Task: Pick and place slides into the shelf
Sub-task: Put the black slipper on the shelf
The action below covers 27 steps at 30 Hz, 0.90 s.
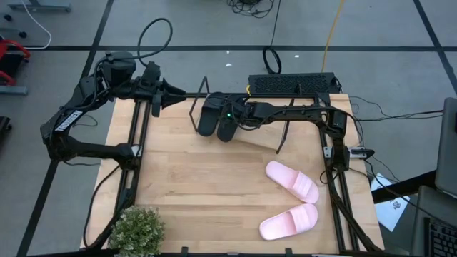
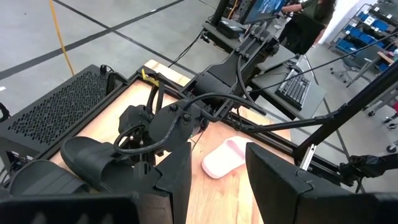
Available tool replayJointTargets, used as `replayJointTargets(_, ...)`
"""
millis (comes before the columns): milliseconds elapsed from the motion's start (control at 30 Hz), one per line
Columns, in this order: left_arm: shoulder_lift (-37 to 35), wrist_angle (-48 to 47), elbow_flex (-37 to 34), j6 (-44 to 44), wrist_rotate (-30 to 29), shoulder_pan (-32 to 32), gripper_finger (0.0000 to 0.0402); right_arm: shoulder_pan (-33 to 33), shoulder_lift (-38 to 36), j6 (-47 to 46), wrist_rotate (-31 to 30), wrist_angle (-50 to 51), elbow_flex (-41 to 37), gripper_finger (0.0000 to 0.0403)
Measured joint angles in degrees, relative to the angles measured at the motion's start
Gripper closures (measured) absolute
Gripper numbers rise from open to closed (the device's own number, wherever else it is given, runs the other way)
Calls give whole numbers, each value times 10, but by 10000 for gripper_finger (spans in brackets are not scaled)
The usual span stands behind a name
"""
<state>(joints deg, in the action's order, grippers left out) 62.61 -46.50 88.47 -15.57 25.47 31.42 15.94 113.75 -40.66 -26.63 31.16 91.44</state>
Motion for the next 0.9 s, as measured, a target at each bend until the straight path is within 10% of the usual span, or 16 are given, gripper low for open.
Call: replayJointTargets(900, 0, 0, 0, 4, 0, 0, 254, 0, 0, -7, 27, -34, 0, 281)
